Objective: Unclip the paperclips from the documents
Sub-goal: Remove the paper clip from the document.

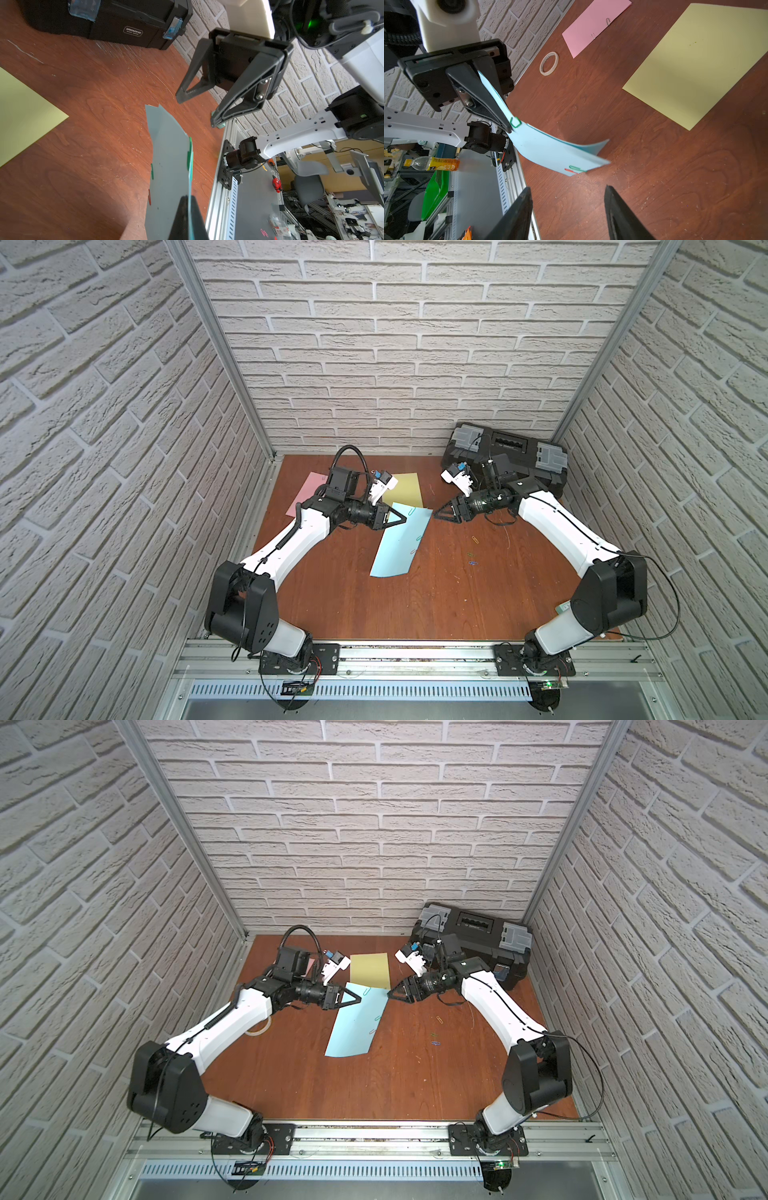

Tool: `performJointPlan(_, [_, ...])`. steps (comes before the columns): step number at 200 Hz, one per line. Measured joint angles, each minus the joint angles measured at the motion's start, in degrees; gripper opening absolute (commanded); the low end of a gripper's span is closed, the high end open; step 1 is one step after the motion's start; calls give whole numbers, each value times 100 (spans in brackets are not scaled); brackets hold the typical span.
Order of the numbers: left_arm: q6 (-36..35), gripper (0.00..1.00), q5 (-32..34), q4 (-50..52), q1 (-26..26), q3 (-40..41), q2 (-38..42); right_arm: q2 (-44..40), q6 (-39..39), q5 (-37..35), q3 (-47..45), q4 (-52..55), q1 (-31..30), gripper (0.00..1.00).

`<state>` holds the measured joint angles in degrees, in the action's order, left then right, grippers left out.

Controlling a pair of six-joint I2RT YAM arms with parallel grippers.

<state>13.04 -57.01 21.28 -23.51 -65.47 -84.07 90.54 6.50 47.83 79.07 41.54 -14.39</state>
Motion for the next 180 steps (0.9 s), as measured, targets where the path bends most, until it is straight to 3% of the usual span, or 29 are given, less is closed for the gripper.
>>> performJointPlan(41, [-203,0,-105,284,-146,-118,0,24,396,83,428,133,-214,63])
performJointPlan(113, [-452,0,-358,586,-271,-297,-81,570,1104,868,678,160,-575,69])
performJointPlan(180, [-546,0,-479,640,-282,-299,-129,774,1513,1405,815,382,-614,50])
